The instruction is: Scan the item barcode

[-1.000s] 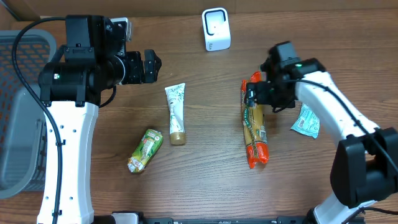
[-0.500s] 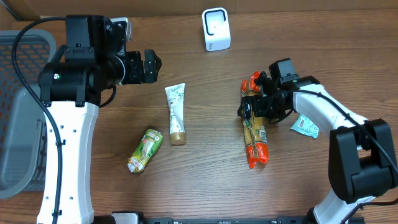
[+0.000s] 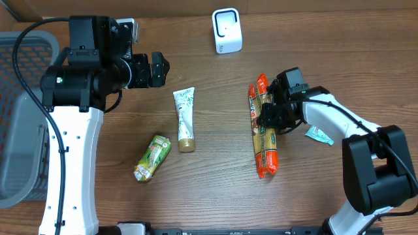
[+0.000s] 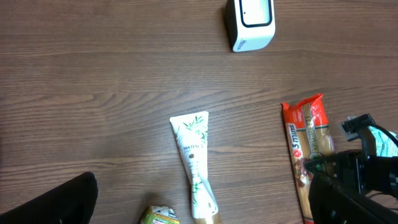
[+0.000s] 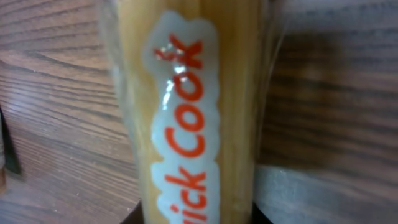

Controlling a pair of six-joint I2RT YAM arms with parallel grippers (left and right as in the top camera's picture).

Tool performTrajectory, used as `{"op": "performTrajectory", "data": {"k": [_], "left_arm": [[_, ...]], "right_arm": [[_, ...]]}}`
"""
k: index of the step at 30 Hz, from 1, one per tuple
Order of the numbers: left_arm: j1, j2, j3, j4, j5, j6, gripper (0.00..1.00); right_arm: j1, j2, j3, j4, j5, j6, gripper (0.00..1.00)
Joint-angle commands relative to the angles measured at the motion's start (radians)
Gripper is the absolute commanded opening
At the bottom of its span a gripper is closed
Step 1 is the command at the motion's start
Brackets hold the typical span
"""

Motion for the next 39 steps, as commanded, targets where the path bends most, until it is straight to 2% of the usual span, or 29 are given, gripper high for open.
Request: {"op": "performTrajectory", "data": {"k": [1, 5, 7, 8, 9, 12, 18, 22, 24, 27, 28, 33, 39], "left_arm": [[-0.002, 0.004, 0.014, 0.000, -0.003, 0.019, 0.99], [-0.002, 0.004, 0.014, 0.000, -0.003, 0.019, 0.99], [-0.002, 0.004, 0.014, 0.000, -0.003, 0.019, 1.00], [-0.002, 0.004, 0.014, 0.000, -0.003, 0.019, 1.00], [-0.002, 0.004, 0.014, 0.000, -0.003, 0.019, 1.00], [-0.002, 0.004, 0.014, 0.000, -0.003, 0.019, 1.00], [-0.002, 0.004, 0.014, 0.000, -0.003, 0.019, 1.00], [-0.002, 0.004, 0.014, 0.000, -0.003, 0.019, 1.00], [-0.002, 0.004, 0.014, 0.000, -0.003, 0.019, 0.99], [-0.002, 0.004, 0.014, 0.000, -0.003, 0.019, 0.99], [-0.002, 0.004, 0.014, 0.000, -0.003, 0.019, 0.99], [-0.002, 0.004, 0.014, 0.000, -0.003, 0.019, 1.00], [-0.002, 0.004, 0.014, 0.000, -0.003, 0.019, 1.00]], "right_arm": [[0.005, 0.002, 0.092, -0.101, 0.050, 0.009, 0.11], [0.029, -0.008, 0.249, -0.281, 0.150, 0.015, 0.05], [0.060, -0.008, 0.316, -0.355, 0.239, 0.076, 0.04], [0.079, -0.008, 0.338, -0.377, 0.298, 0.112, 0.04], [0.126, -0.008, 0.356, -0.397, 0.442, 0.157, 0.04], [0.207, 0.021, 0.356, -0.403, 0.698, 0.216, 0.04], [0.319, 0.154, 0.356, -0.422, 0.951, 0.275, 0.04], [0.368, 0.227, 0.356, -0.427, 0.949, 0.274, 0.07], [0.394, 0.235, 0.356, -0.419, 0.895, 0.262, 0.23], [0.433, 0.233, 0.366, -0.387, 0.731, 0.209, 0.53], [0.446, 0.233, 0.374, -0.380, 0.673, 0.210, 0.56], [0.496, 0.232, 0.424, -0.370, 0.461, 0.210, 0.60], [0.481, 0.230, 0.526, -0.455, 0.420, 0.211, 0.64]]}}
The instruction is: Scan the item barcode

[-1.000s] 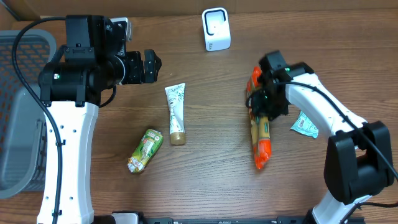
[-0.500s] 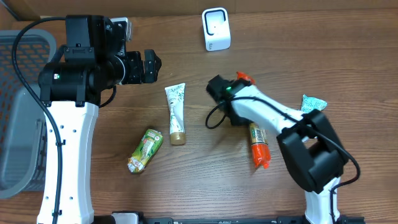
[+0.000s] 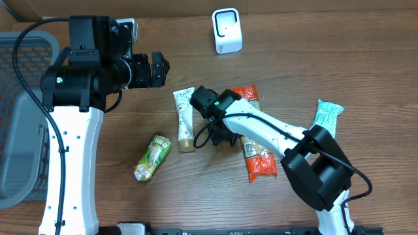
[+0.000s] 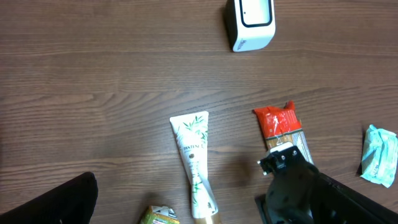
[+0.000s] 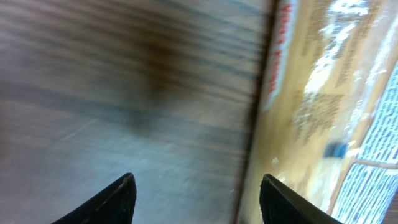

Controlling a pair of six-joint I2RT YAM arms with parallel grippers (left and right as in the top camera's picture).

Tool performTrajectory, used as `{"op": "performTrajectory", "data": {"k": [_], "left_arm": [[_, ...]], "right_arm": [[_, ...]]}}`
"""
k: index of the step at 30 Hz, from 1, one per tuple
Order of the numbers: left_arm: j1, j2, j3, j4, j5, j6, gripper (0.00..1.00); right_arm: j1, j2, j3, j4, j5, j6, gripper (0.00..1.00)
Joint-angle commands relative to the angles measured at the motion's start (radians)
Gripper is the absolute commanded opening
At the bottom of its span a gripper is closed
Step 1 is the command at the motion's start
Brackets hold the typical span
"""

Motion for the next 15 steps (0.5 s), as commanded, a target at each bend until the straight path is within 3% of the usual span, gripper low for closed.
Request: {"op": "performTrajectory", "data": {"k": [1, 3, 5, 9, 12, 15], "left_arm": [[-0.002, 0.004, 0.014, 0.001, -0.003, 0.019, 0.99], [-0.002, 0.005, 0.014, 0.001, -0.002, 0.019, 1.00], [-0.002, 0.005, 0.014, 0.001, -0.003, 0.019, 0.99], [-0.002, 0.004, 0.014, 0.001, -0.003, 0.019, 1.00], [-0.002, 0.005, 0.014, 0.001, -0.003, 0.019, 1.00], [-0.002, 0.005, 0.014, 0.001, -0.003, 0.019, 1.00]], "right_arm": [[-0.040, -0.005, 0.088, -0.047, -0.064, -0.002, 0.64], [-0.075, -0.012, 0.135, -0.097, -0.078, -0.003, 0.64], [-0.117, -0.023, 0.179, -0.152, -0.105, -0.008, 0.72], [-0.228, -0.049, 0.222, -0.230, -0.271, -0.149, 0.78], [-0.314, -0.050, 0.197, -0.253, -0.500, -0.269, 0.76], [-0.323, -0.050, 0.140, -0.223, -0.606, -0.309, 0.73]]}}
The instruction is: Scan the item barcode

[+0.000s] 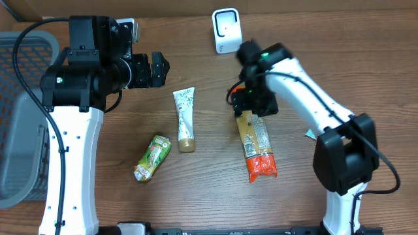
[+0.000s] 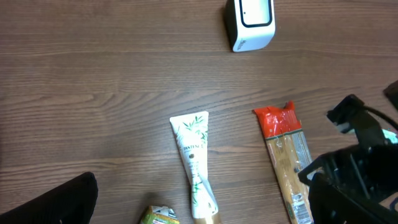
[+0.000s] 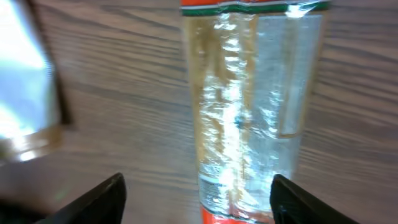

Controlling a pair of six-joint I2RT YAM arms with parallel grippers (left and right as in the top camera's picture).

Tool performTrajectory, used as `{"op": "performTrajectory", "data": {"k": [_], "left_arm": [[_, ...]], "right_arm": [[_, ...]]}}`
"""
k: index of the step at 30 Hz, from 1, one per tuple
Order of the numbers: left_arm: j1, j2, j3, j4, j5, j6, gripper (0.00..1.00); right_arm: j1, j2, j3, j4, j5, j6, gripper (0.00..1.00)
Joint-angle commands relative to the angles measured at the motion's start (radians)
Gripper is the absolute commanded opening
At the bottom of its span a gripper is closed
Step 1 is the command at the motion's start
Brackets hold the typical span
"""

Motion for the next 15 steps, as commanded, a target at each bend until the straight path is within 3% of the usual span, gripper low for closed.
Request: {"op": "performTrajectory", "data": {"k": [1, 6, 15], "left_arm": [[-0.002, 0.005, 0.014, 0.001, -0.002, 0.019, 1.00], [-0.002, 0.005, 0.014, 0.001, -0.003, 0.019, 1.00], [-0.002, 0.005, 0.014, 0.001, -0.002, 0.019, 1.00]], "right_arm": [[0.010, -0.035, -0.073, 0.032, -0.221, -0.109, 0.74], [0.042, -0.035, -0.177, 0.143, -0.199, -0.105, 0.70], [0.063, -0.027, -0.195, 0.367, -0.147, -0.139, 0.70]]}}
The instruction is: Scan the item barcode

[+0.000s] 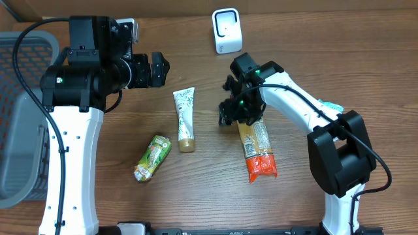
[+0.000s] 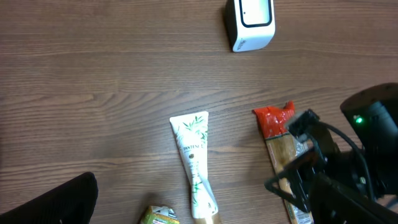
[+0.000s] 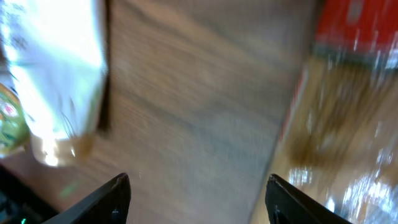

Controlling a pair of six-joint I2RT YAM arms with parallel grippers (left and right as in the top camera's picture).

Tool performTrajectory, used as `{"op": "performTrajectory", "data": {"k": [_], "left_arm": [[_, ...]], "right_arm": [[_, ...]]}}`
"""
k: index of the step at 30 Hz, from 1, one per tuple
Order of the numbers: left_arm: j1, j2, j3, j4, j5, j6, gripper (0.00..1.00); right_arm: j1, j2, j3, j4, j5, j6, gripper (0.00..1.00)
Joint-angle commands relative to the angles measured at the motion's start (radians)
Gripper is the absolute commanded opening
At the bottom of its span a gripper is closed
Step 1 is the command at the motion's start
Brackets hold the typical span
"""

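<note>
A long clear spaghetti pack (image 1: pixel 256 149) with red ends lies on the wood right of centre; it also shows in the left wrist view (image 2: pixel 281 134). My right gripper (image 1: pixel 230 116) hangs open just left of the pack's far end, over bare wood. In its own blurred view the right gripper (image 3: pixel 199 190) has nothing between its fingers (image 3: pixel 115 196), with the pack (image 3: pixel 348 112) off to the right. The white scanner (image 1: pixel 226 31) stands at the back. My left gripper (image 1: pixel 151 70) is raised at the left, open and holding nothing.
A white tube (image 1: pixel 184 117) lies left of the pack and a green packet (image 1: pixel 152 158) lies nearer the front. A teal packet (image 1: pixel 330 104) peeks out behind the right arm. A grey basket (image 1: pixel 19 117) stands at the left edge.
My right gripper was over the pack's far end and is now lower and to the left, above the wood between tube and pack. The pack, the tube and the left arm have not moved.
At first the pack lay further right and my right gripper was pressed close on it. Later the pack lay nearer the centre with the open gripper beside the tube, and the teal packet had shifted. Then the gripper hovered over the pack's far end; now it hangs beside it.
</note>
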Motion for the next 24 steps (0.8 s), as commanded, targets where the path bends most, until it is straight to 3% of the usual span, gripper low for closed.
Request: {"op": "performTrajectory", "data": {"k": [1, 10, 17, 24], "left_arm": [[-0.002, 0.005, 0.014, 0.000, -0.003, 0.019, 0.99], [-0.002, 0.005, 0.014, 0.000, -0.003, 0.019, 0.99], [-0.002, 0.005, 0.014, 0.000, -0.003, 0.019, 1.00], [-0.002, 0.005, 0.014, 0.001, -0.003, 0.019, 1.00]], "right_arm": [[0.023, -0.019, -0.012, 0.064, 0.021, -0.034, 0.71], [0.072, 0.060, -0.024, 0.127, 0.175, -0.030, 0.71], [0.015, 0.060, -0.024, 0.115, 0.278, -0.026, 0.71], [-0.085, 0.060, -0.024, 0.109, 0.353, 0.121, 0.70]]}}
